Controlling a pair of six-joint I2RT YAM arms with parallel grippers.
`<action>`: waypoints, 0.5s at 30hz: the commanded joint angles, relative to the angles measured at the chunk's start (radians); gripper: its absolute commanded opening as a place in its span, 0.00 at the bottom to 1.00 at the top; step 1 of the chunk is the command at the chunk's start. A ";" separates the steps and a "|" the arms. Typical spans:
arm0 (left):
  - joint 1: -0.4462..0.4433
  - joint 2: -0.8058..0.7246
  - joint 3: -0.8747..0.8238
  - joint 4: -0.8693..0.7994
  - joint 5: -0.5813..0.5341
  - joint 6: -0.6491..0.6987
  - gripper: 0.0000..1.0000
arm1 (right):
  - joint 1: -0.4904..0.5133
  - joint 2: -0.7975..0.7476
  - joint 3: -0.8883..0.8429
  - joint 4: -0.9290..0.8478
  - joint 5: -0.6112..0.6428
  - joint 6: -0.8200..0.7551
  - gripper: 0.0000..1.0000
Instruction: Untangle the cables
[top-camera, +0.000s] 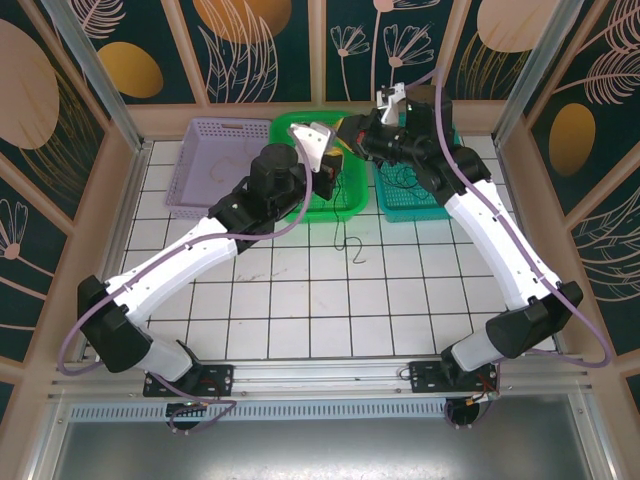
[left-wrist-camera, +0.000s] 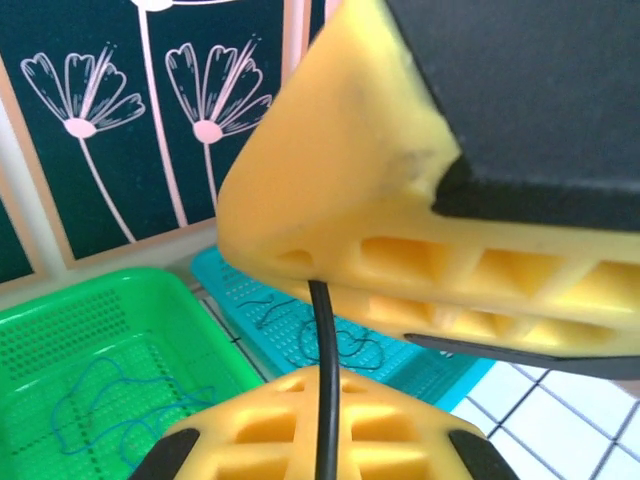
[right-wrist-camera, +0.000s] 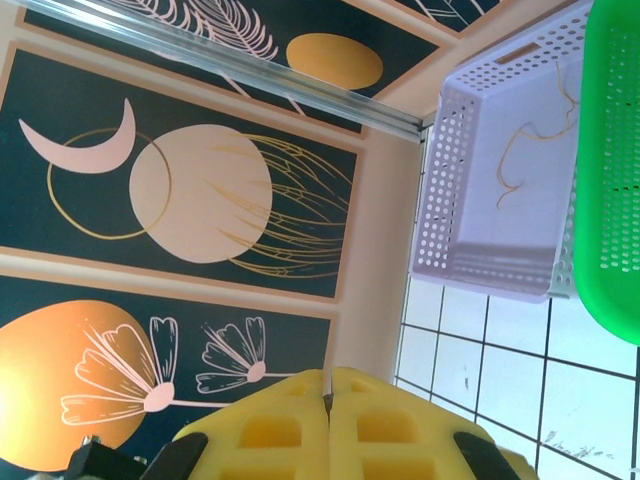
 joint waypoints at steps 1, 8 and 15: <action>0.038 -0.035 0.035 -0.015 0.099 -0.110 0.00 | -0.037 -0.022 0.027 0.023 0.010 -0.033 0.00; 0.090 -0.006 0.189 -0.127 0.259 -0.218 0.00 | -0.125 -0.082 -0.027 -0.052 0.043 -0.157 0.47; 0.133 0.025 0.321 -0.211 0.286 -0.286 0.00 | -0.195 -0.337 -0.455 0.073 0.081 -0.120 0.54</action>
